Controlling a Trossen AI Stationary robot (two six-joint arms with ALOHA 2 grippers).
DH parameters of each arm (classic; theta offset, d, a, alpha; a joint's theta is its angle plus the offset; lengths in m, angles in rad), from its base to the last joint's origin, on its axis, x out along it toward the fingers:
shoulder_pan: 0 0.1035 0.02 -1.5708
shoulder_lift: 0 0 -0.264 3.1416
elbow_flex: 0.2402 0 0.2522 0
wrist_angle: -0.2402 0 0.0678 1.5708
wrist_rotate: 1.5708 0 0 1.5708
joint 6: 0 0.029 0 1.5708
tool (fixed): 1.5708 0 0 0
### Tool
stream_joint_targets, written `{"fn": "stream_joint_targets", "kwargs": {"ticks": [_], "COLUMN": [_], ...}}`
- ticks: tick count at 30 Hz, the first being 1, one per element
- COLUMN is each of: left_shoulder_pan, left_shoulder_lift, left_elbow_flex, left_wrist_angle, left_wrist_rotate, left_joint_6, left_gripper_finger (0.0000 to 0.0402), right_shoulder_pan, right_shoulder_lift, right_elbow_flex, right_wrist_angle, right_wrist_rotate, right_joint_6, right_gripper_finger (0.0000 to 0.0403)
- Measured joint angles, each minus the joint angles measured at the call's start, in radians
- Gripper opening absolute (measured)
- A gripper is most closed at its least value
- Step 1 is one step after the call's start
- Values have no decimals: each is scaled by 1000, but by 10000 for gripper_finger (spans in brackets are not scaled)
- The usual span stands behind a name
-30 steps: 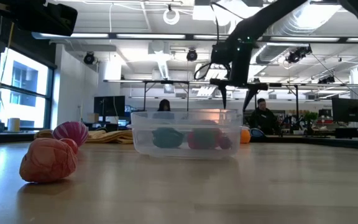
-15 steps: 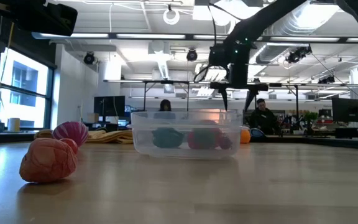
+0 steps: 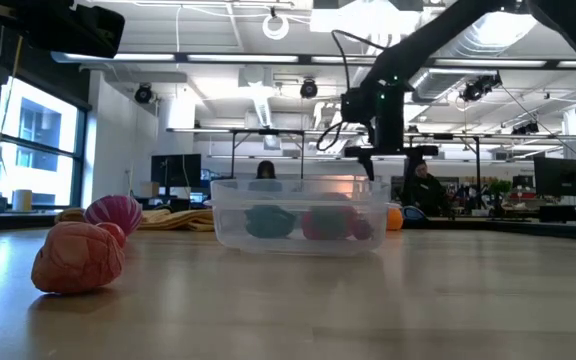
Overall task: Pick and placing Produce into tupperware
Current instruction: Put the orange into the transparent bin
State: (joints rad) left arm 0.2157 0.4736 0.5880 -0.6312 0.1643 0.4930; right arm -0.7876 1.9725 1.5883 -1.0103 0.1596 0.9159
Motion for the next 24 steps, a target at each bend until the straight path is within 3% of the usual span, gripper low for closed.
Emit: {"fn": "stream_joint_targets", "kwargs": {"ticks": [24], "left_shoulder_pan": [0], "left_shoulder_lift": [0], "left_elbow_flex": [0], "left_wrist_angle": [0], "left_wrist_rotate": [0], "left_joint_6": [0], "left_gripper_finger": [24], "right_shoulder_pan": [-11], "right_shoulder_lift": [51], "right_elbow_flex": [0], "right_wrist_angle": [28], "right_wrist_rotate": [-15], "right_joint_6": [-35], "right_gripper_finger": [284]}}
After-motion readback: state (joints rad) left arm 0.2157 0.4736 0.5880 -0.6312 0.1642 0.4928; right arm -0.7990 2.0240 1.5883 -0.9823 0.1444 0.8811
